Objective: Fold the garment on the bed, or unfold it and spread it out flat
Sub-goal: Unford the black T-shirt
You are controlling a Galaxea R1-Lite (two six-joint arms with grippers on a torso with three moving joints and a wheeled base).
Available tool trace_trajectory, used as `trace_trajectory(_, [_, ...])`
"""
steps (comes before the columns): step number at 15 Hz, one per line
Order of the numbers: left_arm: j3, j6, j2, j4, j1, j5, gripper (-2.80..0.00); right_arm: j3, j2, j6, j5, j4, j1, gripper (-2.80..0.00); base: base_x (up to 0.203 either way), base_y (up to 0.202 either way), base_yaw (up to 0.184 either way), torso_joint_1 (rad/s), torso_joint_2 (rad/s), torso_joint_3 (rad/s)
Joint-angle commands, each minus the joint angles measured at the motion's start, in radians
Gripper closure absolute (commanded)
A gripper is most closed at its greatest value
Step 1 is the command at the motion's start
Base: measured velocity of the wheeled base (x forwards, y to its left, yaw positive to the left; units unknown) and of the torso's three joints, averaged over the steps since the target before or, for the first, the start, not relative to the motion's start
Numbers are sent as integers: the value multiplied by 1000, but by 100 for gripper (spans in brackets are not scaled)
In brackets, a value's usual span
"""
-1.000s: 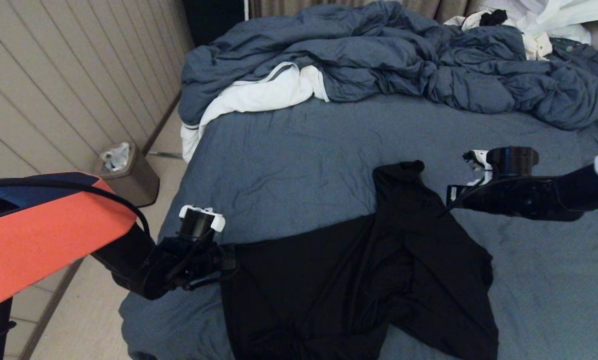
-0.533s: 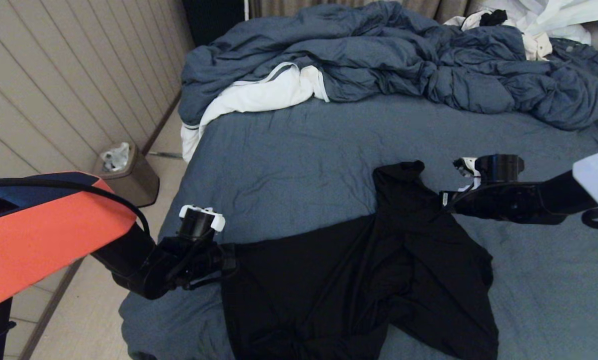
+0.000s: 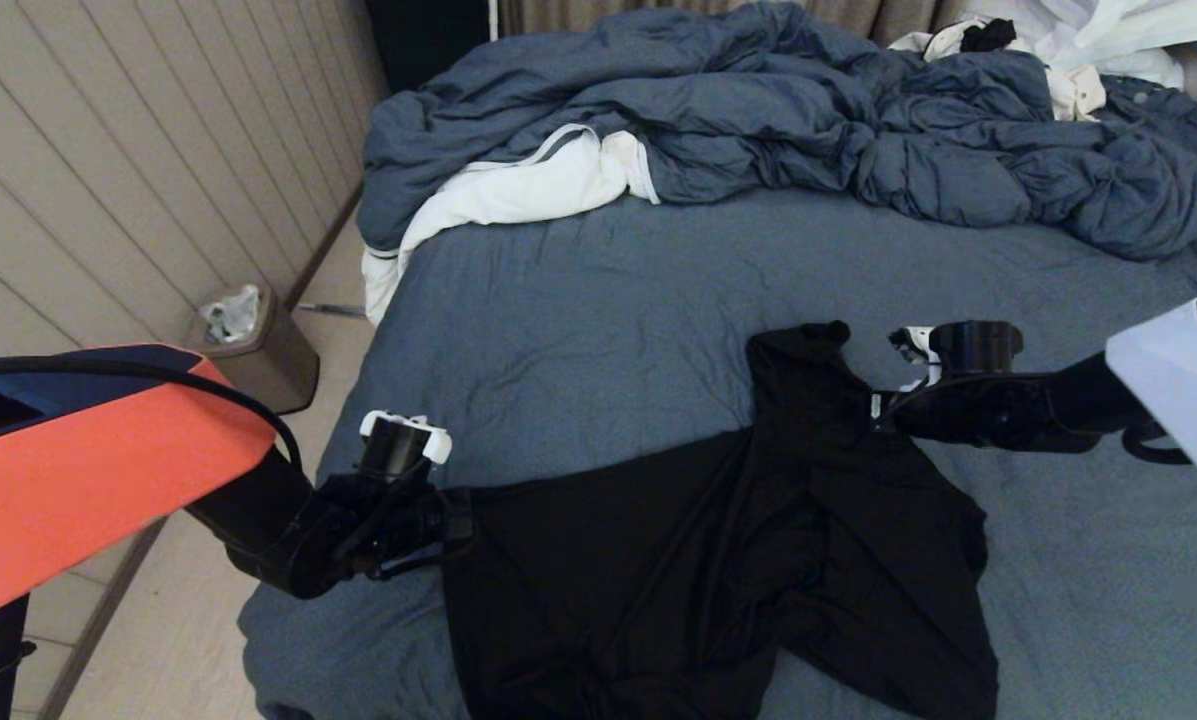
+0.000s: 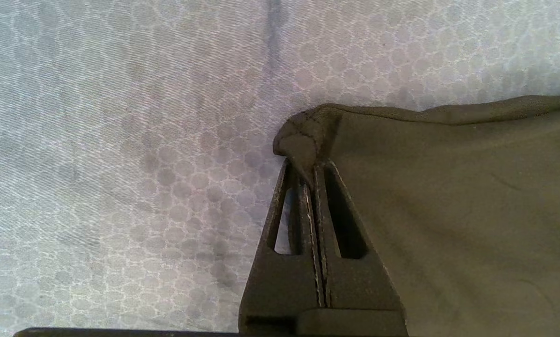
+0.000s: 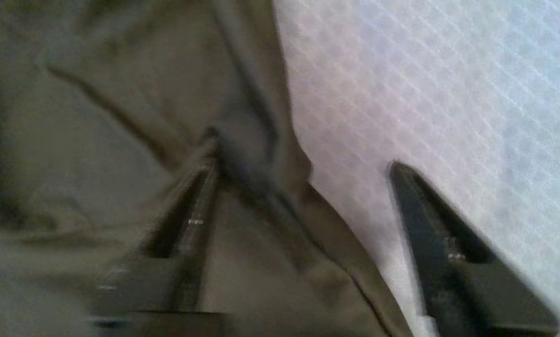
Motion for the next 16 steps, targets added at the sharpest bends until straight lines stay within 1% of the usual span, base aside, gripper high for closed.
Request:
trace_trajectory(1, [-1,-3,7,-3,0,1,0,-34,29,-2,-2,-1,7,0,0,0,0,0,0,0])
trace_trajectory(4, [-1,-3,8,-14,0,1,0,-67,58,-2,-3,-8,8,0,0,0,0,0,0,0])
trace_trajectory(11, [-37,1,-24,-15,9,15,0,-81,14,8,-11,-11,20,0,0,0,0,0,0,0])
trace_trajectory(14, [-103,5,-53,5,59,16,0,-137,5,11,-35,-10,27,0,0,0,0,0,0,0])
trace_trajectory(16, [-178,6,-54,49,90,15,0,-193,21,11,-84,-10,31,0,0,0,0,0,0,0])
